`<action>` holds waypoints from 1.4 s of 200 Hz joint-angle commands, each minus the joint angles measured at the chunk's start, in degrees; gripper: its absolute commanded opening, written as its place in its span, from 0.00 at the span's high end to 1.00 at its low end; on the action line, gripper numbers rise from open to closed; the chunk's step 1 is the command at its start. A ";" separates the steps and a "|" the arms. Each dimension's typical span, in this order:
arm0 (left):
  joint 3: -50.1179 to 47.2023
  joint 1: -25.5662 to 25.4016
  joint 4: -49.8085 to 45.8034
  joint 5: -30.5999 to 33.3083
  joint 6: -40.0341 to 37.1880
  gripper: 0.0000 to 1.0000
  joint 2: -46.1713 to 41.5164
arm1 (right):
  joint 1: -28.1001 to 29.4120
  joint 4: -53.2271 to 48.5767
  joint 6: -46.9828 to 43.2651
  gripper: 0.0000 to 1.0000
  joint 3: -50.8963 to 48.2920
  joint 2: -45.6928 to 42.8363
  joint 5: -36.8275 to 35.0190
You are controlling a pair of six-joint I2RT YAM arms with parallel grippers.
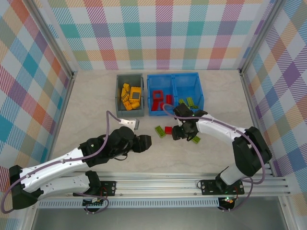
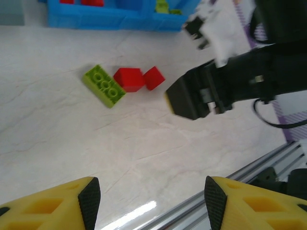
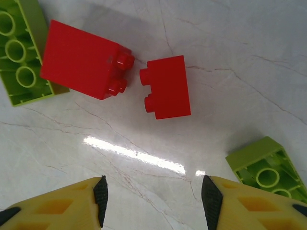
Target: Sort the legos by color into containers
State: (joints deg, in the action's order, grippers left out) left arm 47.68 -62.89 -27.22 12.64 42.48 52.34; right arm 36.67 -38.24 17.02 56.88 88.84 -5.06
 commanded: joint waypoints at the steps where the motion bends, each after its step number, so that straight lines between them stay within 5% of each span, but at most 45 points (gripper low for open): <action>1: -1.05 -3.65 5.43 5.59 1.42 0.38 0.22 | -0.84 0.32 -3.55 0.44 2.90 2.72 1.68; 48: -2.44 -9.85 9.62 11.35 2.81 0.37 2.01 | -3.16 2.28 -5.08 0.47 6.49 10.10 1.76; 120: -0.75 -11.12 9.76 12.24 2.94 0.38 5.18 | -3.71 2.33 -6.82 0.62 11.31 16.35 1.34; 147: 0.53 -11.43 7.72 13.98 3.01 0.38 5.09 | -3.71 1.92 -5.48 0.74 9.93 12.66 0.64; 198: 9.01 -11.29 -1.26 21.21 1.46 0.37 6.08 | -0.96 -4.17 0.20 0.76 12.14 -1.05 -1.63; 224: 13.89 -7.23 -3.01 20.58 -2.11 0.35 8.24 | -0.54 -6.50 2.66 0.76 22.95 4.57 -2.66; 280: 15.64 7.69 1.96 7.49 -4.83 0.35 12.10 | -1.67 -12.78 5.57 0.78 50.97 27.58 -14.40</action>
State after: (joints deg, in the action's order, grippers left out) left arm 62.11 -58.59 -26.85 25.47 40.16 63.11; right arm 35.77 -45.50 20.18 99.85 108.40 -11.97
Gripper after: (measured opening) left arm 0.655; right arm 0.255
